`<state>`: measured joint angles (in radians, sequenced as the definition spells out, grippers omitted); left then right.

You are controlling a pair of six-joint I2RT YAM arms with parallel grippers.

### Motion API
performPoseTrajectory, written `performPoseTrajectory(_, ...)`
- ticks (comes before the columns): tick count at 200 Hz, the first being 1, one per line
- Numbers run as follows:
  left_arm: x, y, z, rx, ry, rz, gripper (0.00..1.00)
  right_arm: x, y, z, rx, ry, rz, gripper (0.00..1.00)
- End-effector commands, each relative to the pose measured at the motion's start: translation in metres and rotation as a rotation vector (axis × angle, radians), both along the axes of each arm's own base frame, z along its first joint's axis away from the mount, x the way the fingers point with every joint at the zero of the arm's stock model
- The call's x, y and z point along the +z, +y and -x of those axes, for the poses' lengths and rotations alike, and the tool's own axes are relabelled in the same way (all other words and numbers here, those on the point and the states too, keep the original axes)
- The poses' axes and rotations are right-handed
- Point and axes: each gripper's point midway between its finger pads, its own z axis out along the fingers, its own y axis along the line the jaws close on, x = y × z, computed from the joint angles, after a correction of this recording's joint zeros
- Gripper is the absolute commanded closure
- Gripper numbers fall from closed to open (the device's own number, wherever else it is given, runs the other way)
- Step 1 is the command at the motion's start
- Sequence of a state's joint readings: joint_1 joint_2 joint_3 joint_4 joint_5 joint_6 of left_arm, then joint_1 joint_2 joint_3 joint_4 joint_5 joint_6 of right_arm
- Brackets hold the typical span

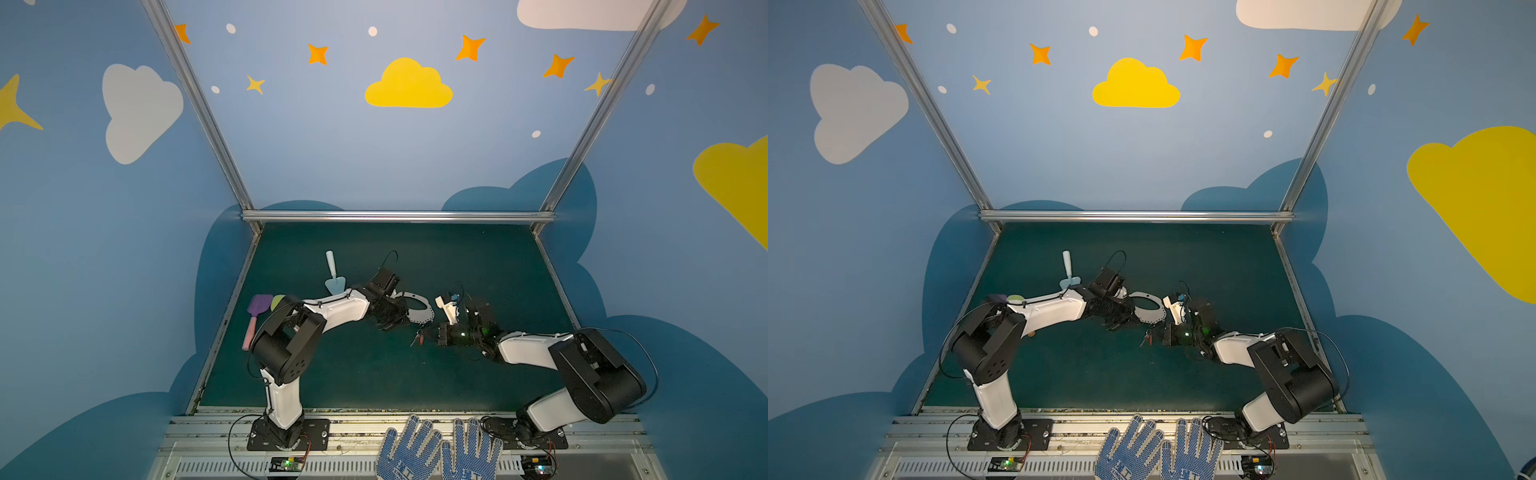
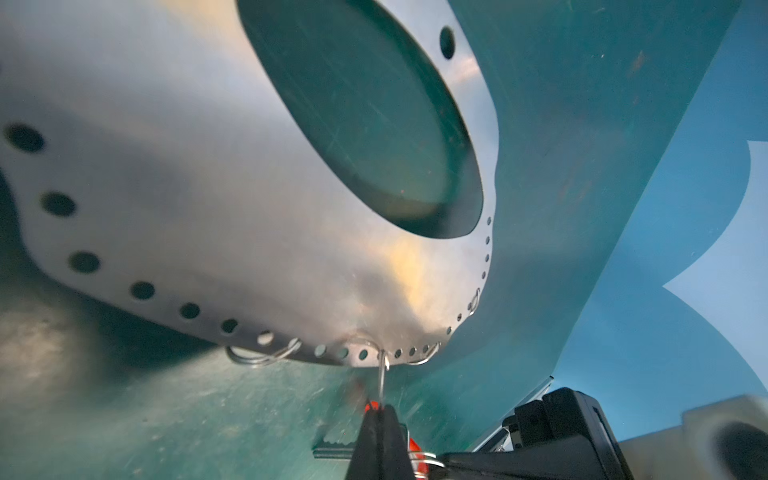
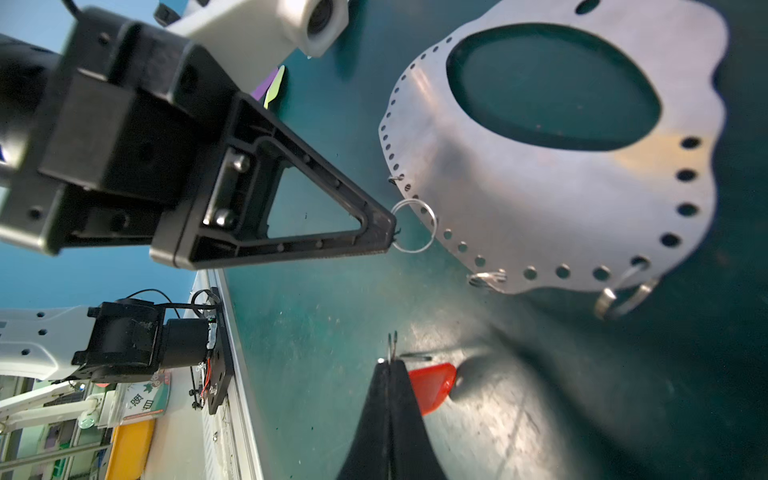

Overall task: Put the keys on the keyring
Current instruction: 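Move the red-tagged key in the right gripper toward the left gripper's keyring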

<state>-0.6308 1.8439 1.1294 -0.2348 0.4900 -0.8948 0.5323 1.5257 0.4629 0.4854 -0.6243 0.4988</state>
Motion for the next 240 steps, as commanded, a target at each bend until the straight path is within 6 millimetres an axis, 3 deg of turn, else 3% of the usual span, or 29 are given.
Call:
performPoseTrajectory(1,0.019,-0.005,-0.007,-0.01,-0.034,0.034,0.96,0.004,0.008,-0.002,0.05,-0.037,-0.002,1.0)
performPoseTrajectory(117,0.025,-0.004,-0.011,-0.017,-0.039,0.047,0.96,-0.009,0.018,-0.009,0.114,-0.012,0.031,1.0)
performPoseTrajectory(240,0.026,-0.001,-0.01,-0.015,-0.037,0.052,0.96,-0.003,0.027,-0.02,0.134,-0.041,0.032,1.0)
